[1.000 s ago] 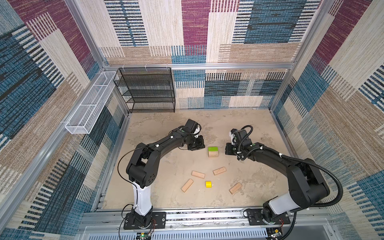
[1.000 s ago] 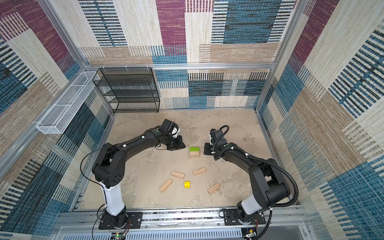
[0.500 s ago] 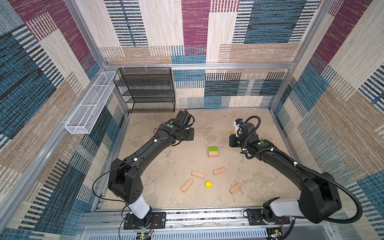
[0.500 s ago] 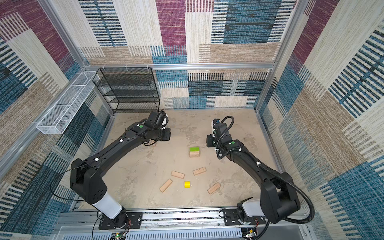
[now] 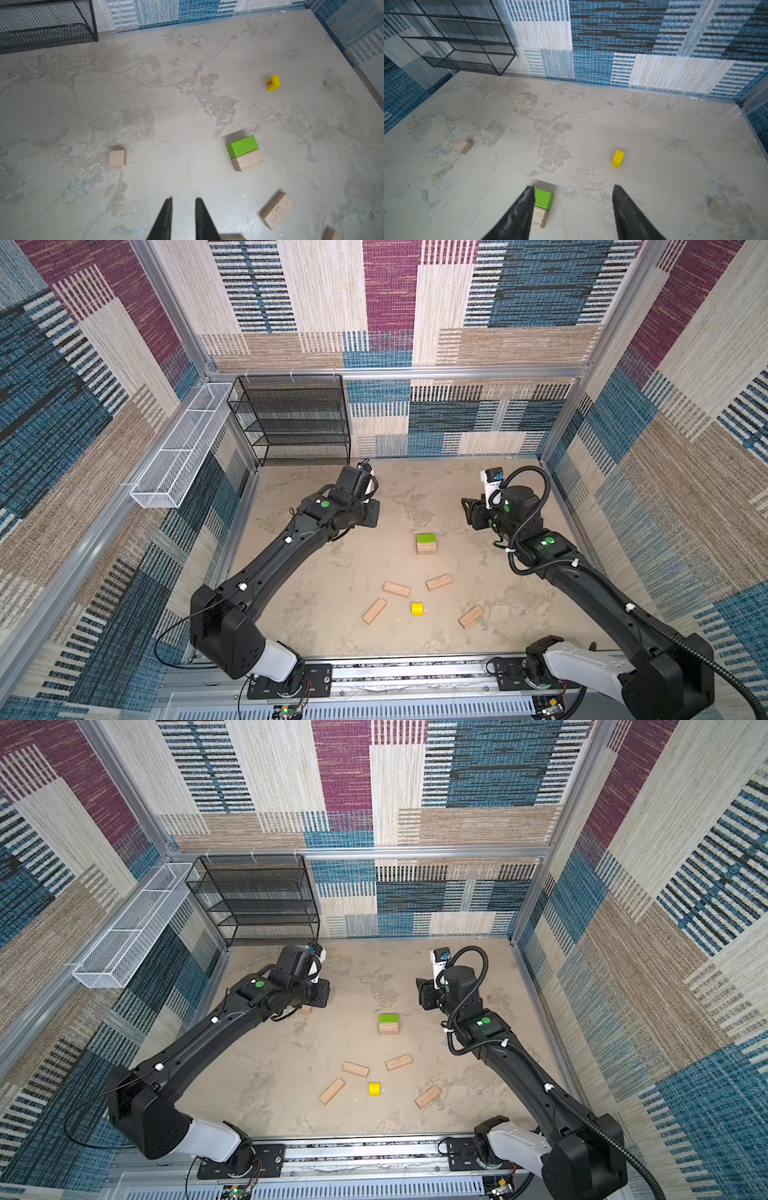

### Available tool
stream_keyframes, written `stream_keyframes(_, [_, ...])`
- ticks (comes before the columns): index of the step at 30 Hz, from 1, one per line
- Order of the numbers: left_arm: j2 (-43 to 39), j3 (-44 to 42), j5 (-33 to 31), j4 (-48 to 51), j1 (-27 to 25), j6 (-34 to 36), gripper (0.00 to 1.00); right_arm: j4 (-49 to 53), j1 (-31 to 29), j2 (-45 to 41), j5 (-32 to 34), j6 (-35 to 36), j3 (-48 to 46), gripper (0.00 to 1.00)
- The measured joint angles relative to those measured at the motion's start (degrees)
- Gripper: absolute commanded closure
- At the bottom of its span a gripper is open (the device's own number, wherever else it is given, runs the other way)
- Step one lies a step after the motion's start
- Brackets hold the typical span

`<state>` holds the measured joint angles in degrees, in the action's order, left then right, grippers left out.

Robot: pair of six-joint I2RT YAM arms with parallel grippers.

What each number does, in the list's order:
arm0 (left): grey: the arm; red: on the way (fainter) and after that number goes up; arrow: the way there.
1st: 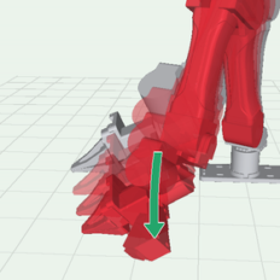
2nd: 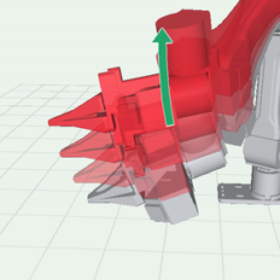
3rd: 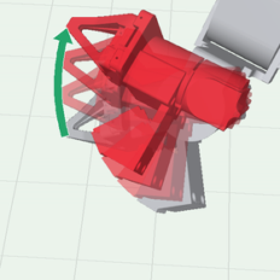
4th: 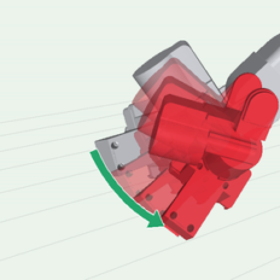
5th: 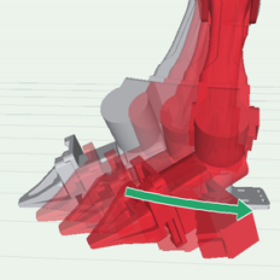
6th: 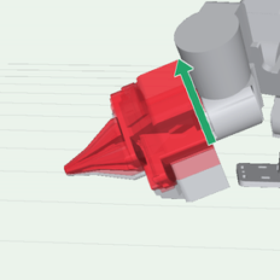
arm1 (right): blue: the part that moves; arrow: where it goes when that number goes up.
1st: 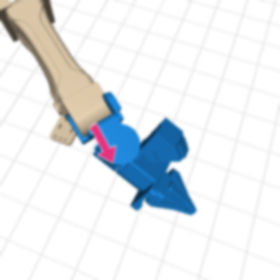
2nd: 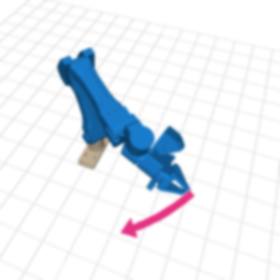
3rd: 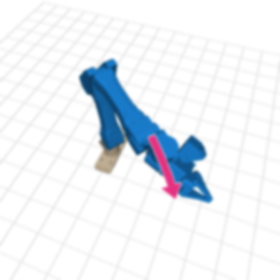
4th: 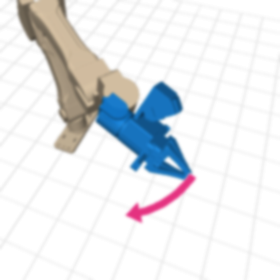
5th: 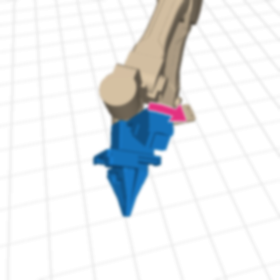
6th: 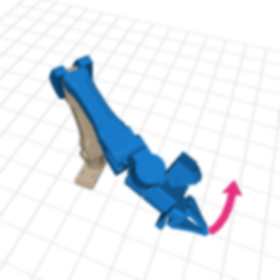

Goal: Build the wood block tower
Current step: 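Raise both grippers up and away from the wooden and green block pair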

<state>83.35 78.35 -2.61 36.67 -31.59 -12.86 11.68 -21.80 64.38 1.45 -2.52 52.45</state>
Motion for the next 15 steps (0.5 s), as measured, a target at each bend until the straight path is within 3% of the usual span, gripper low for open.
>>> stream_keyframes(6, [-7.3, -5.7, 4.3, -5.6, 0.0, 4.7, 0.72, 0.0, 0.0, -2.2, -7.7, 8.2, 0.1, 0.30])
stream_keyframes(10, [-10.6, -7.7, 4.7, -8.2, 0.0, 8.2, 0.72, -0.4, 0.0, -4.6, -15.5, 13.8, -1.2, 0.13])
stream_keyframes(15, [-13.3, -8.9, 6.8, -10.0, 0.0, 11.6, 0.72, -0.4, -0.1, -6.8, -23.7, 19.6, -4.3, 0.00])
